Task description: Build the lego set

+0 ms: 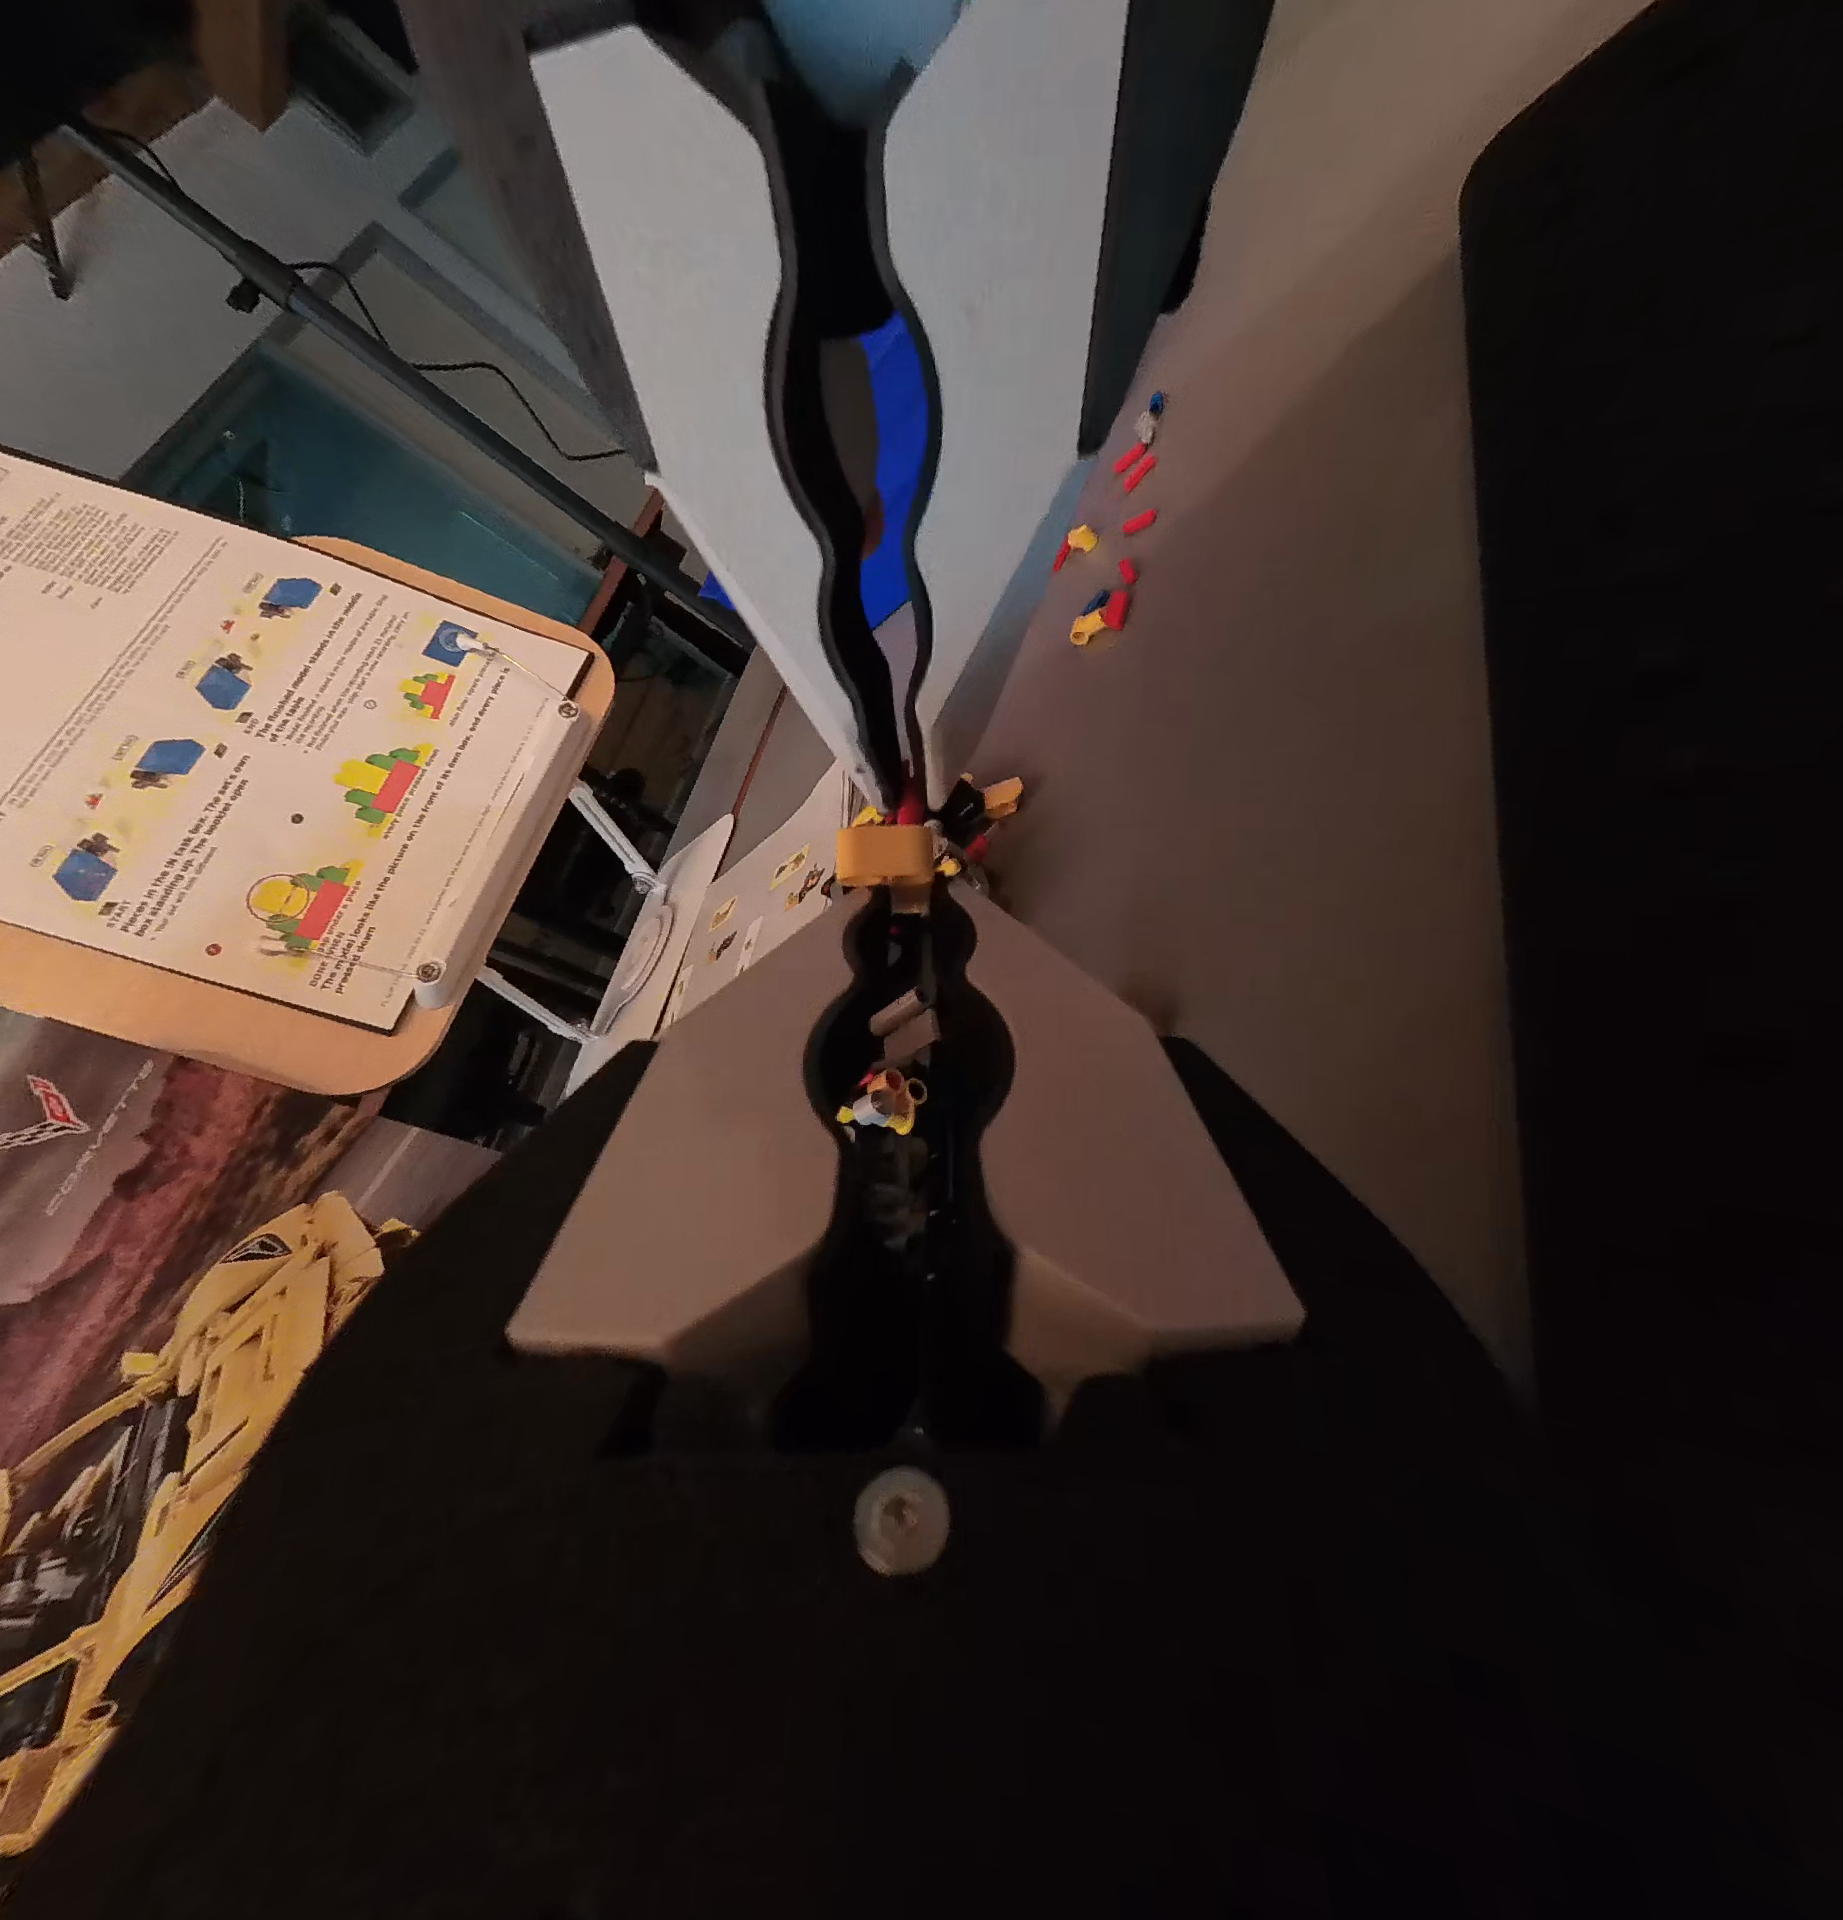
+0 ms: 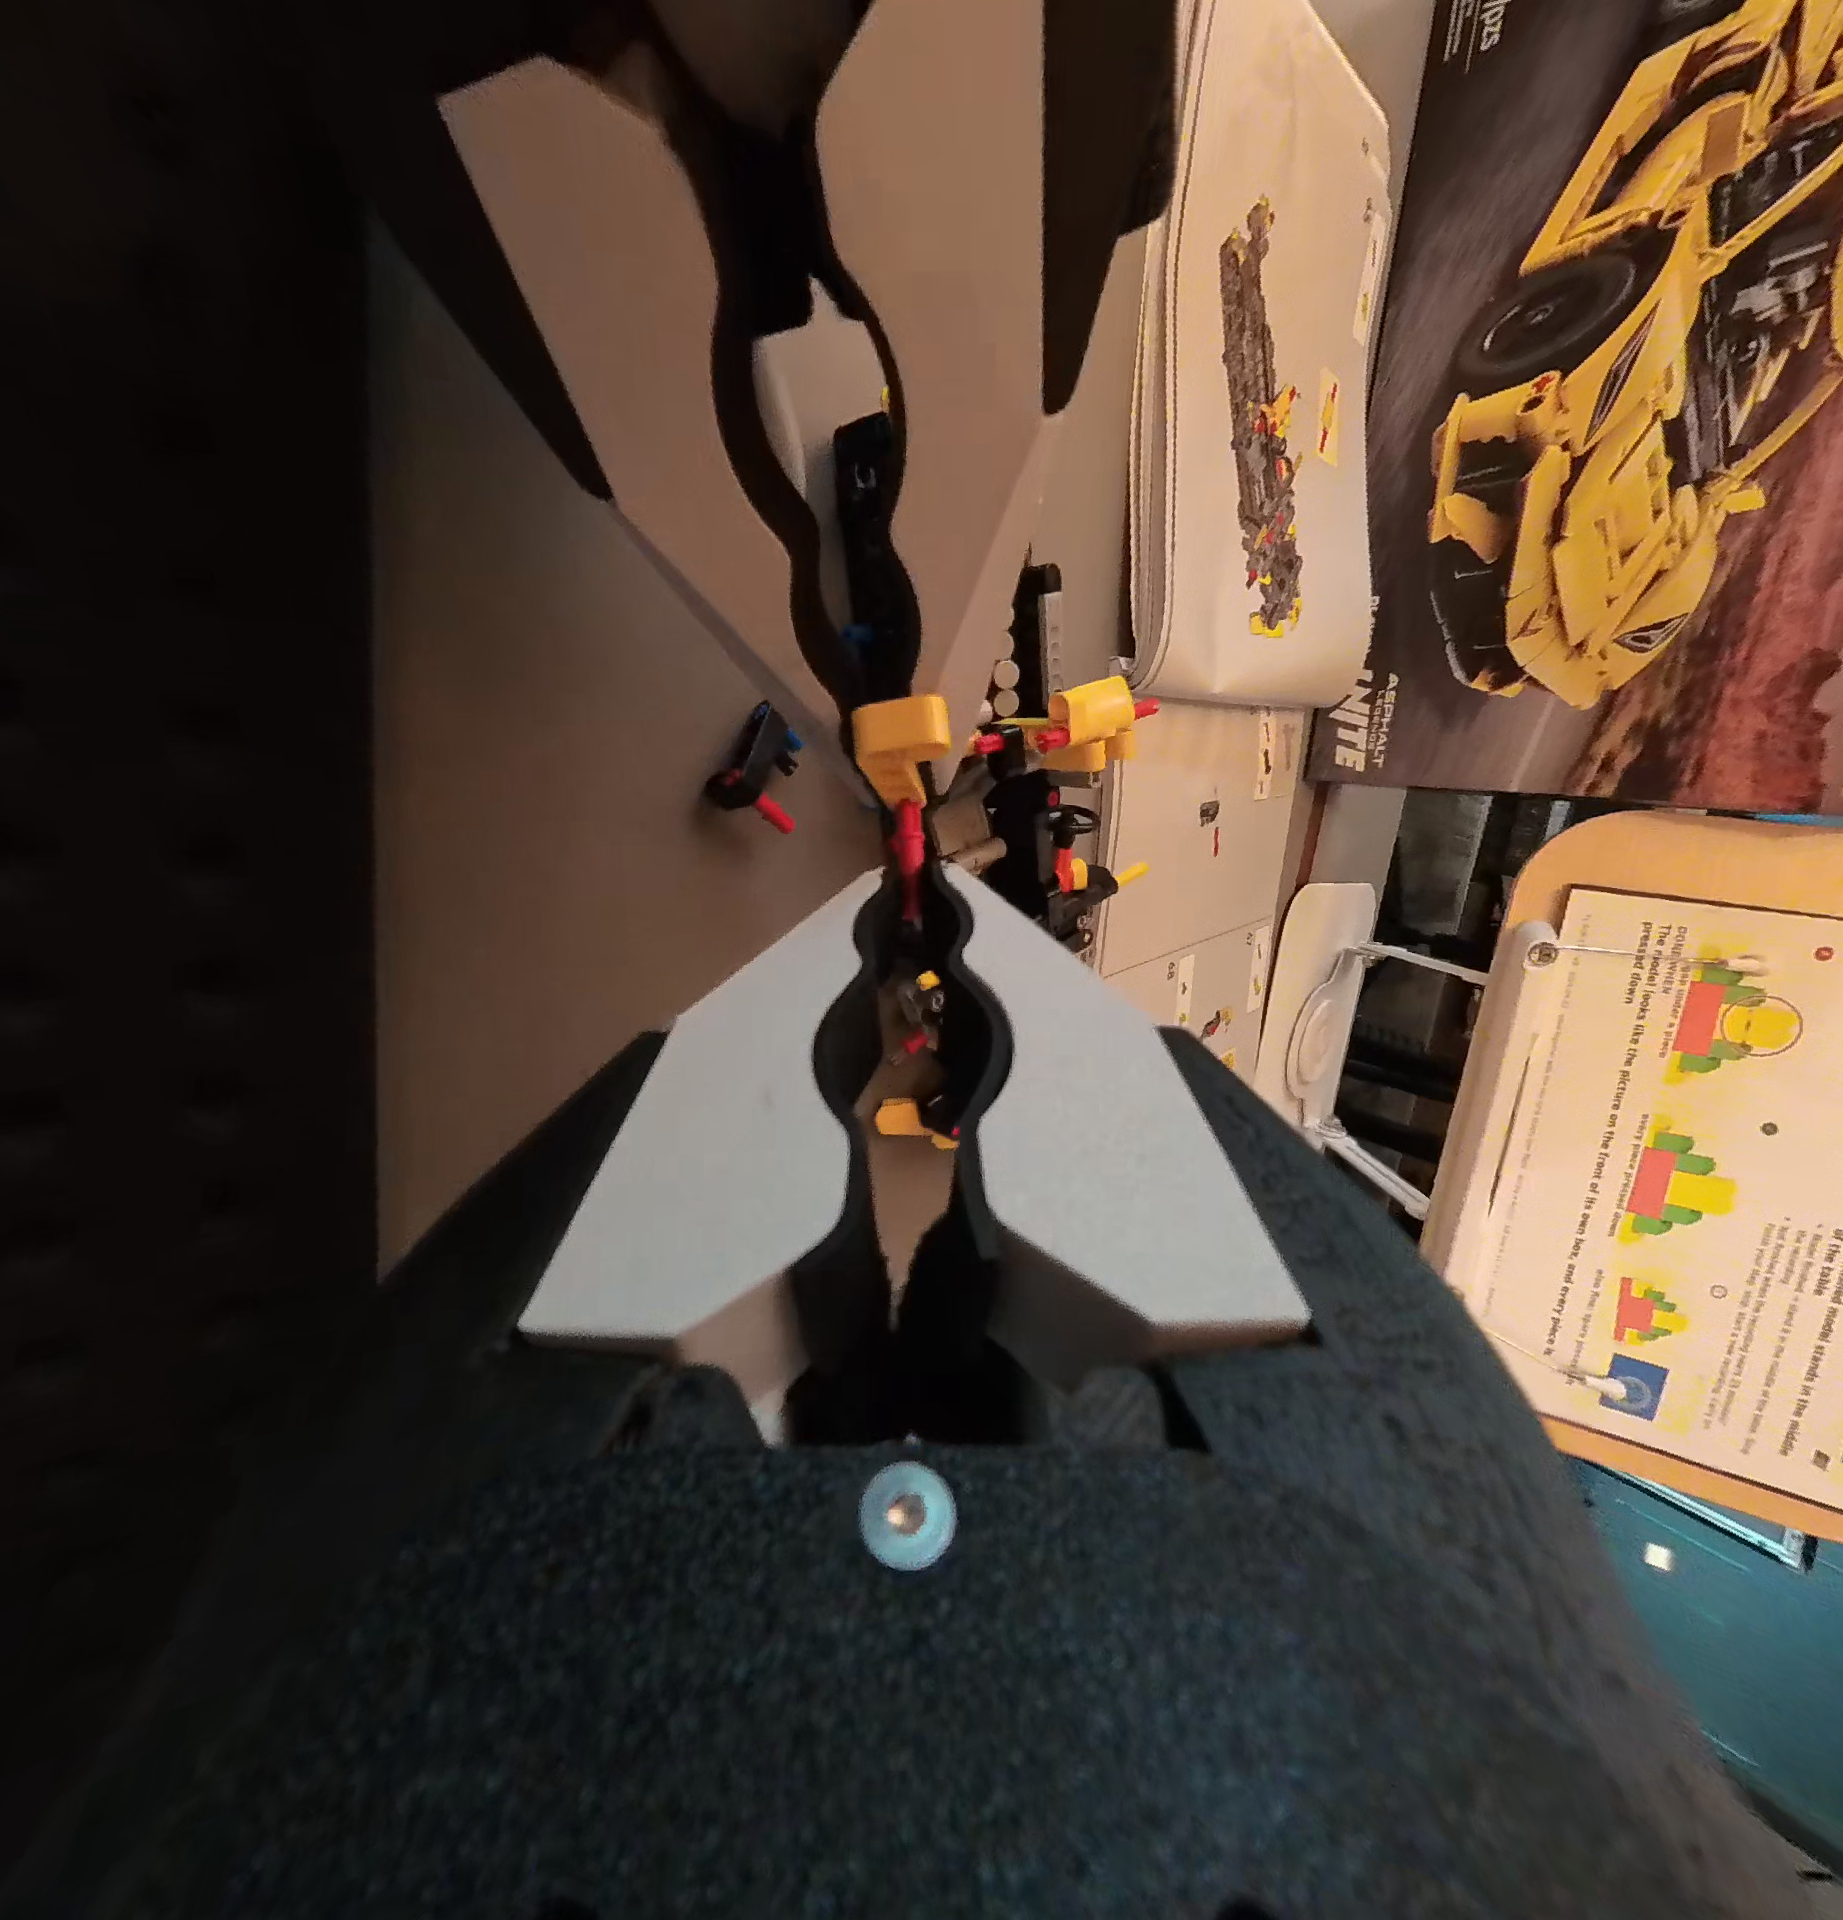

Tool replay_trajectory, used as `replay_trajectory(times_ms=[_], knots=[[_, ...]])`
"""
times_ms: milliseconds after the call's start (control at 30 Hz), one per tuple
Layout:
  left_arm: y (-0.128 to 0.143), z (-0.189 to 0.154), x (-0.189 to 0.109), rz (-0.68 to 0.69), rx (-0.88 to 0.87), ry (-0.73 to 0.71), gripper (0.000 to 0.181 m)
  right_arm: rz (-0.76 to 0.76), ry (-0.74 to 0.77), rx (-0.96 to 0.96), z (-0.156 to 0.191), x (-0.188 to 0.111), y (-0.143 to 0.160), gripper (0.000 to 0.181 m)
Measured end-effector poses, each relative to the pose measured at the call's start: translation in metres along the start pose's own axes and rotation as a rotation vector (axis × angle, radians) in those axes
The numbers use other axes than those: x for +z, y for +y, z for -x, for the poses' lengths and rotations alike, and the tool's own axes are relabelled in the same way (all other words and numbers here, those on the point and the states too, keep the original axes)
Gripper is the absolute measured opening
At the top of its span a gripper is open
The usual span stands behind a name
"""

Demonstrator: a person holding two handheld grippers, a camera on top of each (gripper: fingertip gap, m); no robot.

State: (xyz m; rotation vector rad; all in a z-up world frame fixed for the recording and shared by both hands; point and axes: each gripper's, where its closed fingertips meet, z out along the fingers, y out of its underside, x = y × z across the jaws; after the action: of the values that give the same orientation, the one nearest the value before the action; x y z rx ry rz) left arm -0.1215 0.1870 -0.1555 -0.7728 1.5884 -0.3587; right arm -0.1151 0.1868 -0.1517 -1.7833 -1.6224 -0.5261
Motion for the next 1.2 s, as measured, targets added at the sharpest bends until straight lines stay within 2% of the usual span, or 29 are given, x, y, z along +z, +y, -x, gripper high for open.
replay_trajectory(times_ms=[567,967,1100,1200], knots=[[0.003,-0.001,0.001,0.039,0.01,-0.007,0.007,-0.035,-0.016,0.033,0.0,0.006,-0.004,0.002],[0.004,0.001,0.002,0.043,-0.011,-0.01,0.006,-0.12,-0.021,0.112,-0.002,0.009,-0.008,0.002],[-0.001,-0.001,0.002,-0.012,-0.184,0.072,0.007,-0.292,-0.071,0.362,-0.003,0.002,-0.008,0.004],[-0.002,-0.002,0.0,-0.046,-0.448,0.195,0.007,-0.483,-0.1,0.578,-0.009,-0.014,-0.008,0.011]])
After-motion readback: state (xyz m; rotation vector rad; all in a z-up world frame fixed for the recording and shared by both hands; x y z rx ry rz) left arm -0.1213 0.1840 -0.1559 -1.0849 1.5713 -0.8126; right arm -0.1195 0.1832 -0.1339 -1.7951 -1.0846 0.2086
